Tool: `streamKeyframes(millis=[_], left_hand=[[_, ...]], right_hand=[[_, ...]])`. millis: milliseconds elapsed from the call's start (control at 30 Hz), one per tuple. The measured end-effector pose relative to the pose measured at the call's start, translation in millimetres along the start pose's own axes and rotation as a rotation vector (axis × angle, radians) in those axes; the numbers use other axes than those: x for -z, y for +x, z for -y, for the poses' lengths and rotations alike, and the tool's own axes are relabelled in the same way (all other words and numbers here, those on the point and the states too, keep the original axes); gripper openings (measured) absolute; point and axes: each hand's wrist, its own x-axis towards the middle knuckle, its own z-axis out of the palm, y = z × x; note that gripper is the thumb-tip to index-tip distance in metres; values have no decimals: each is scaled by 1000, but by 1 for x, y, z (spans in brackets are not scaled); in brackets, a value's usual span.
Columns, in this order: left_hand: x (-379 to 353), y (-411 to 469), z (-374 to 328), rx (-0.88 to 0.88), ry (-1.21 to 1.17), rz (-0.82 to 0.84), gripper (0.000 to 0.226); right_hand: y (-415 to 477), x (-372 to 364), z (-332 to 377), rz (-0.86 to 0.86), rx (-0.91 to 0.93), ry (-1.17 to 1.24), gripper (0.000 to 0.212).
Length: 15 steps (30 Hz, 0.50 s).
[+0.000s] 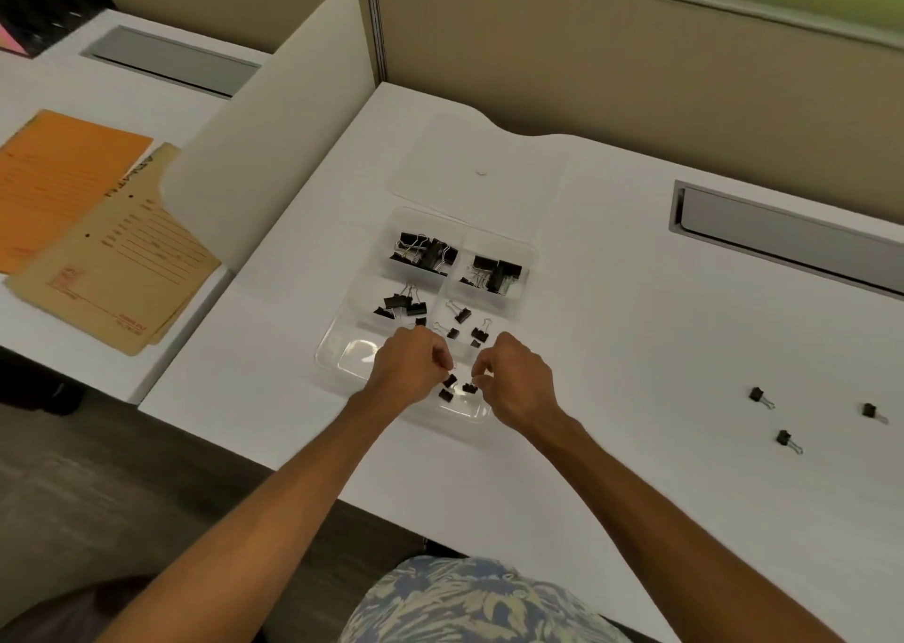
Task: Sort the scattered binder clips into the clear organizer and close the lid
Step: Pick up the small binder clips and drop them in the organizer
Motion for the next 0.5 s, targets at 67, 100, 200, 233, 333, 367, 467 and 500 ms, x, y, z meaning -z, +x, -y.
streamKeyframes(millis=[67,100,200,233,333,367,467,500], left_hand=[[-2,2,0,-4,40,17,14],[-3,3,0,-6,55,17,15],[-4,5,3,-16,74,11,12],[-5,5,4,-25,70,3,15],[-4,4,8,-36,-3,-46,21],[-4,3,9,-36,-25,-71,22],[-4,1,6,-63,-41,-125,23],[-4,0,3,-77,-48,-139,22]], right_hand=[[2,-3,2,21,39,-67,8],[2,-3,3,34,53,-88,8],[3,-5,2,67,87,-140,15],[2,-6,2,66,96,-144,20],[0,-5,-2,-15,93,-64,29],[-2,-5,-4,-50,85,-23,28],[-8,-1,-14,-137,59,89,23],[-11,0,-19,-162,49,122,21]])
